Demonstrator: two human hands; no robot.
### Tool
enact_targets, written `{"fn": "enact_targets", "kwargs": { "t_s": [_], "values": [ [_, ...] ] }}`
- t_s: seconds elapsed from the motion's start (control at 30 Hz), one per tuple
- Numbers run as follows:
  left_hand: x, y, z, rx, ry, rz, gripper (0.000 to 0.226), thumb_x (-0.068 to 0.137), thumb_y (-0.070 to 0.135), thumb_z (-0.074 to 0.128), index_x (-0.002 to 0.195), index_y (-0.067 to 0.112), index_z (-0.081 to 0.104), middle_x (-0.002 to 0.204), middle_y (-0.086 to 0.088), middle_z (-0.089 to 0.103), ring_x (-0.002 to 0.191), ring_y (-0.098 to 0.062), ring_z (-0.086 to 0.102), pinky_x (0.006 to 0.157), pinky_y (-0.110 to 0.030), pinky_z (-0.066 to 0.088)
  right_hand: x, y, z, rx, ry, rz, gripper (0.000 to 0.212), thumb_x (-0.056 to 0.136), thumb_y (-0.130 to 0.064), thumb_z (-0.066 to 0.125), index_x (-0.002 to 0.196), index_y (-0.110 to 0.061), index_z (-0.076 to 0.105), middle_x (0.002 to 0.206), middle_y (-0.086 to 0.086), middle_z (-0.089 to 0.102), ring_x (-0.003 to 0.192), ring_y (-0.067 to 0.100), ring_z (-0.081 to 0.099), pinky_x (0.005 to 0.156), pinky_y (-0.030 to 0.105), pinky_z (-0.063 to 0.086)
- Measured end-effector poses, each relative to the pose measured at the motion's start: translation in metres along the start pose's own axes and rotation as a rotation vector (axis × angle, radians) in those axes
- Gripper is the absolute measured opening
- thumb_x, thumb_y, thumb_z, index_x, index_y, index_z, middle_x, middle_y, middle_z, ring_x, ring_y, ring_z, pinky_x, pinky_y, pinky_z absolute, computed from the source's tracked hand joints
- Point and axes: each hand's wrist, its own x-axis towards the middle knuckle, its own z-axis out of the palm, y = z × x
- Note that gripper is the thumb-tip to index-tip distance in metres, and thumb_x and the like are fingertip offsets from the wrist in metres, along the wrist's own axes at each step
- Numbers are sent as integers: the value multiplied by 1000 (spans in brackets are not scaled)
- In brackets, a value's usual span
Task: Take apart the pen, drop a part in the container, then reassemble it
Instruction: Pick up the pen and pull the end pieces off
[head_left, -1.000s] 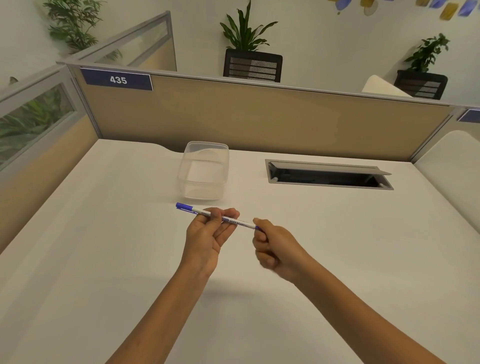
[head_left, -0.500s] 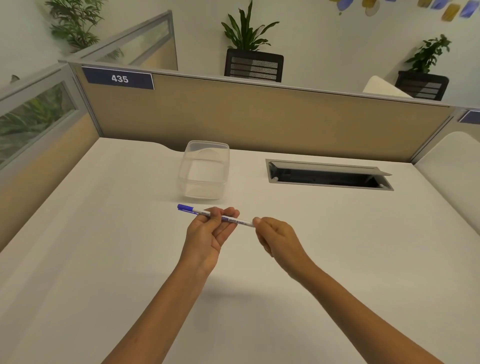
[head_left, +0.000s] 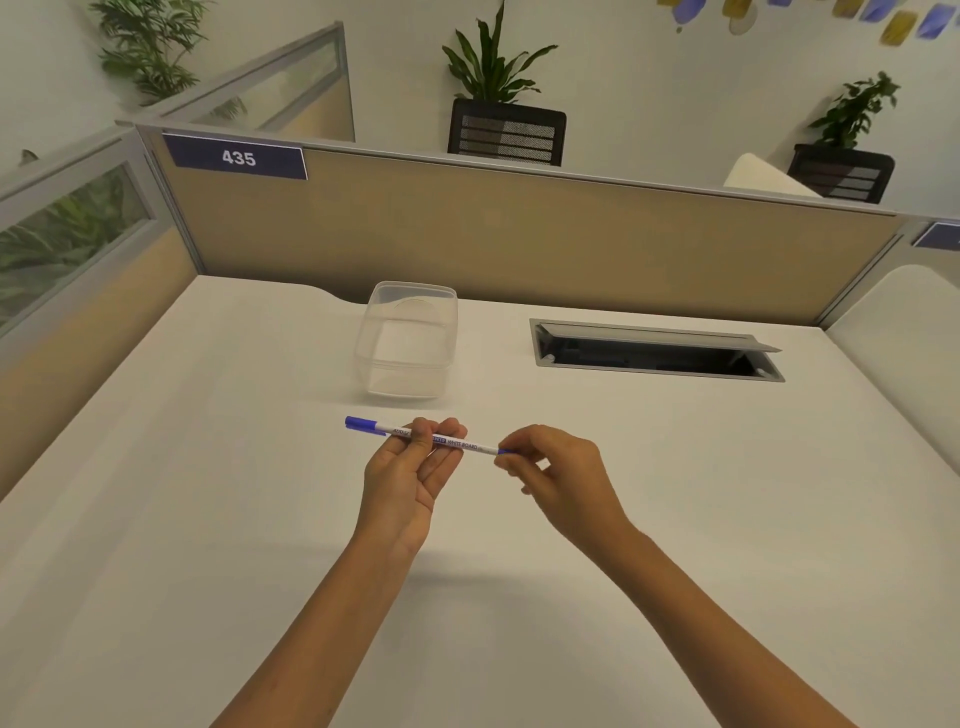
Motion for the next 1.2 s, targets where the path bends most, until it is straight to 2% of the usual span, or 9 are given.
{"fn": "enact_targets", "kwargs": {
  "t_s": [0.1,0.33,0.4,0.5,0.6,0.7,0.87,1.07,1.2],
  "values": [
    [-1,-2,3,-2,-6,-3,12,92,14,52,93,5,59,81,-10,77,81,-24,74,61,-27,58,2,-1,0,5,23,29,7,89,-15,60,84,-14,65,70,-5,64,64,15,62,60,34,57],
    [-4,-3,7,29,-37,10,15,91,16,52,94,4,61,83,-9,77,82,-24,74,61,-27,58,-2,-12,12,607,30,561,50,94,-31,45,45,-23,47,39,-10,42,37,10,37,37,18,33],
    [-5,-4,6,33,-27,17,14,91,15,51,94,5,61,83,-9,77,82,-24,74,61,-27,58,-3,-12,10,570,-20,646,57,94,-44,44,43,-20,46,37,-7,42,34,10,38,35,17,34],
    [-5,-4,4,27,-7,28,12,92,13,51,93,4,59,81,-8,77,82,-24,74,61,-27,58,-4,-7,7,395,-83,522,55,89,-56,44,54,-17,61,46,-4,58,40,9,53,39,17,42],
    [-4,-2,2,25,-2,27,13,93,14,51,95,4,59,81,-8,77,82,-23,74,62,-26,58,-5,-1,3,186,-17,169,17,84,-36,65,86,-19,66,76,-10,65,66,10,63,51,22,54],
    [-4,-3,3,16,-7,23,12,92,14,51,96,4,58,81,-8,77,81,-23,74,62,-26,58,-3,3,1,65,49,-21,6,83,-15,68,88,-14,67,78,-9,63,71,11,63,54,31,57],
    [-3,-4,2,17,-14,26,13,93,14,50,95,4,58,82,-8,77,83,-24,73,62,-26,58,0,2,3,68,3,74,7,88,-21,61,82,-18,64,65,-17,59,63,7,60,56,30,55],
    [-1,-4,-4,30,-14,52,13,93,13,50,92,5,60,82,-8,77,84,-24,73,62,-26,58,-1,-2,7,374,-45,408,43,96,-30,44,57,-18,57,44,-8,51,41,7,47,43,20,39],
    [-1,-4,-7,31,-2,57,13,92,13,50,92,5,59,83,-8,77,84,-24,73,63,-27,58,0,-2,3,371,-152,504,57,92,-53,39,56,-15,62,44,-3,55,38,9,48,41,17,39]
  ]
}}
